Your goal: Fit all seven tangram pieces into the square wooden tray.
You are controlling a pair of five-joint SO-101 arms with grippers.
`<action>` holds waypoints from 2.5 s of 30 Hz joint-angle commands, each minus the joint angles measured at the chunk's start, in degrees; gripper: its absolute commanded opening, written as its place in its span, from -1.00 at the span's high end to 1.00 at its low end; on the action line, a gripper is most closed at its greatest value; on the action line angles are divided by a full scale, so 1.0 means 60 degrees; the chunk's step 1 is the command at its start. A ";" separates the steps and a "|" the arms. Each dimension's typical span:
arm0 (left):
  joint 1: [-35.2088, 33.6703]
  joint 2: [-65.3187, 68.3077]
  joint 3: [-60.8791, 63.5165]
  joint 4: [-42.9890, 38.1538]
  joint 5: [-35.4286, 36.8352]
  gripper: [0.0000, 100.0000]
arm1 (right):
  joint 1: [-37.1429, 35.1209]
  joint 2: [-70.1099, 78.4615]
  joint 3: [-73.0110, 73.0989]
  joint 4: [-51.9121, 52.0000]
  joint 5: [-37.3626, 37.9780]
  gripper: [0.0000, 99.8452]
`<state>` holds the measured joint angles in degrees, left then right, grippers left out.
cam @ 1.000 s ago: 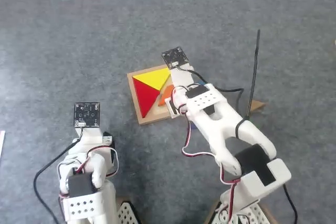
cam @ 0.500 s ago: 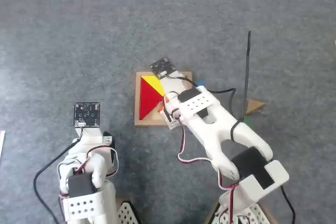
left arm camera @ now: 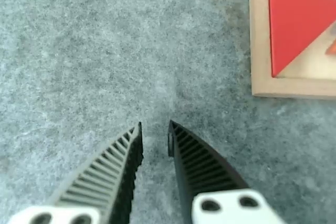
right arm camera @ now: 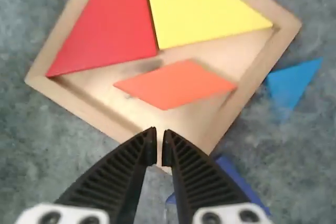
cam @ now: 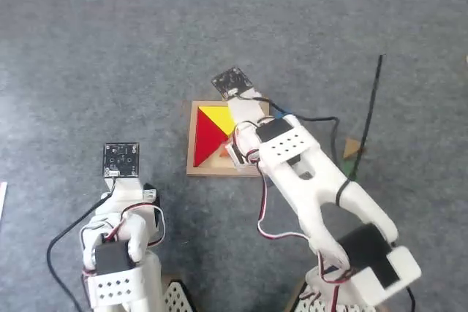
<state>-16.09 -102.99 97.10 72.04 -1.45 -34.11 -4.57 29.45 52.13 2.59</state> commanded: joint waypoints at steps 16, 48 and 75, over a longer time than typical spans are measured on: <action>0.0029 -0.0176 -0.0110 0.0029 0.0000 0.84 | 0.1194 0.3934 -0.5055 0.2894 0.7355 0.59; 0.0029 -0.0176 -0.0110 0.0029 0.0000 0.84 | 0.0198 0.0769 -0.2344 0.1971 0.5788 0.86; 0.0029 -0.0176 -0.0110 0.0029 0.0000 0.84 | 0.0725 0.3612 -0.4176 0.1150 0.6212 0.91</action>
<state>-16.09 -102.99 97.10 72.04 -1.45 -31.30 17.41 8.00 59.96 36.44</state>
